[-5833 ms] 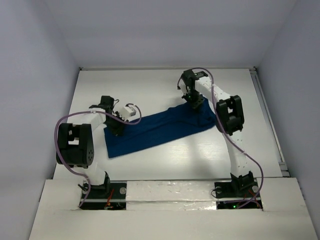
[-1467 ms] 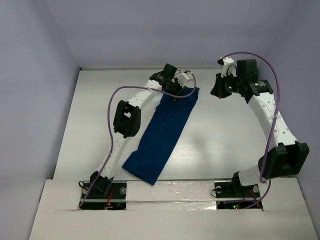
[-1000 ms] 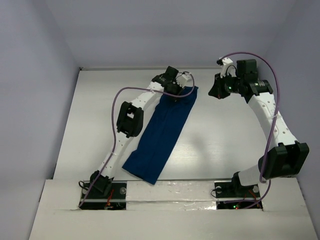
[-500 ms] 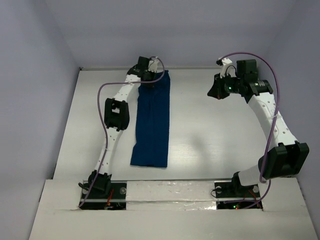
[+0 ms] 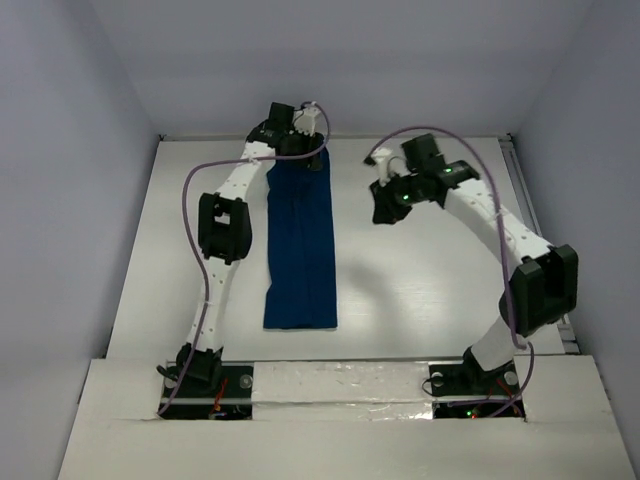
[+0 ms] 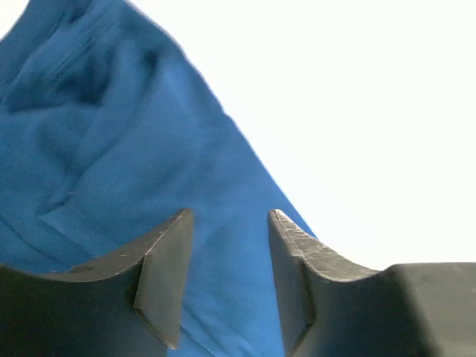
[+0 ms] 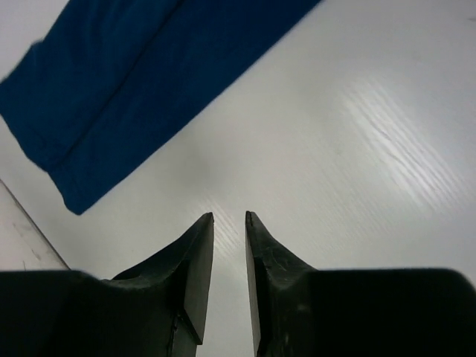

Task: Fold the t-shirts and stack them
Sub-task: Rotate the tshirt 90 degrees

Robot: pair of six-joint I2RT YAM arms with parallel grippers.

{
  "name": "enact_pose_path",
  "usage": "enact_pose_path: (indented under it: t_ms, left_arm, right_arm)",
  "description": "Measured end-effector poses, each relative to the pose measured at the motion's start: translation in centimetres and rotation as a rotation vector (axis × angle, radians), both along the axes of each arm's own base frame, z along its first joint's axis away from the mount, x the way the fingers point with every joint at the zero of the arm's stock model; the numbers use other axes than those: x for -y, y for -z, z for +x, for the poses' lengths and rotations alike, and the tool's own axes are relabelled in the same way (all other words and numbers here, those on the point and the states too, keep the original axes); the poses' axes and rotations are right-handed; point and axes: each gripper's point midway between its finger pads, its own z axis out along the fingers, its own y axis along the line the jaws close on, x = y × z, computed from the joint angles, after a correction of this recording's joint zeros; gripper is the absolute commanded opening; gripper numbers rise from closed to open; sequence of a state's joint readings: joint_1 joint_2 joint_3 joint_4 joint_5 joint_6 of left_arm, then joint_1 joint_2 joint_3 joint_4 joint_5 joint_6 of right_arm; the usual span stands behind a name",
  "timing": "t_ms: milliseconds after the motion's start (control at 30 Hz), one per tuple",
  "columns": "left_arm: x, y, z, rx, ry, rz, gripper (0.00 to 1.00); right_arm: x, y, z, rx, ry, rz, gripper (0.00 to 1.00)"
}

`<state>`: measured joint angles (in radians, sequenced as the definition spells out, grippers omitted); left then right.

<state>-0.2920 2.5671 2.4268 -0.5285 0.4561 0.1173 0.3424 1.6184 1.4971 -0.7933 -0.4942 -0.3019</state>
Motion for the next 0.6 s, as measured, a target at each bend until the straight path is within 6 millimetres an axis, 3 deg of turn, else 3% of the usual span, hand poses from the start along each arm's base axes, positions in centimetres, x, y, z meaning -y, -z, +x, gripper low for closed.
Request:
enact_pose_path:
  t_ms: [167, 300, 333, 400, 433, 533, 600]
  left_arm:
    - [1.5, -9.7, -2.9, 0.119, 0.085, -0.077, 0.37]
    - [-0.5, -16.8, -5.1, 0.237, 0.101, -0.094, 0.25]
    - [-1.6, -17.9, -5.5, 0.255, 0.094, -0.095, 0.25]
    - [-4.5, -19.1, -6.0, 0.27, 0.06, -0.092, 0.26]
    - [-6.4, -19.3, -6.0, 0.271, 0.032, -0.089, 0.26]
    - [-12.4, -18.1, -6.4, 0.243, -0.066, -0.074, 0.26]
    - [-16.4, -16.2, -7.5, 0.202, -0.137, -0.059, 0.26]
  right_arm:
    - [-6.9, 4.0, -4.8, -0.015, -0.252, -0.14, 0.34]
    - [-10.3, 5.7, -8.3, 0.052, -0.395, -0.246, 0.47]
    - [-10.9, 6.1, -9.0, 0.076, -0.423, -0.267, 0.66]
    - [-11.9, 7.2, -10.3, 0.135, -0.467, -0.311, 0.95]
    - [-12.0, 7.9, -11.0, 0.163, -0.488, -0.338, 1.0]
    - [-12.2, 9.7, -12.8, 0.218, -0.55, -0.41, 0.97]
    - [-12.5, 10.3, -13.3, 0.255, -0.574, -0.438, 0.54]
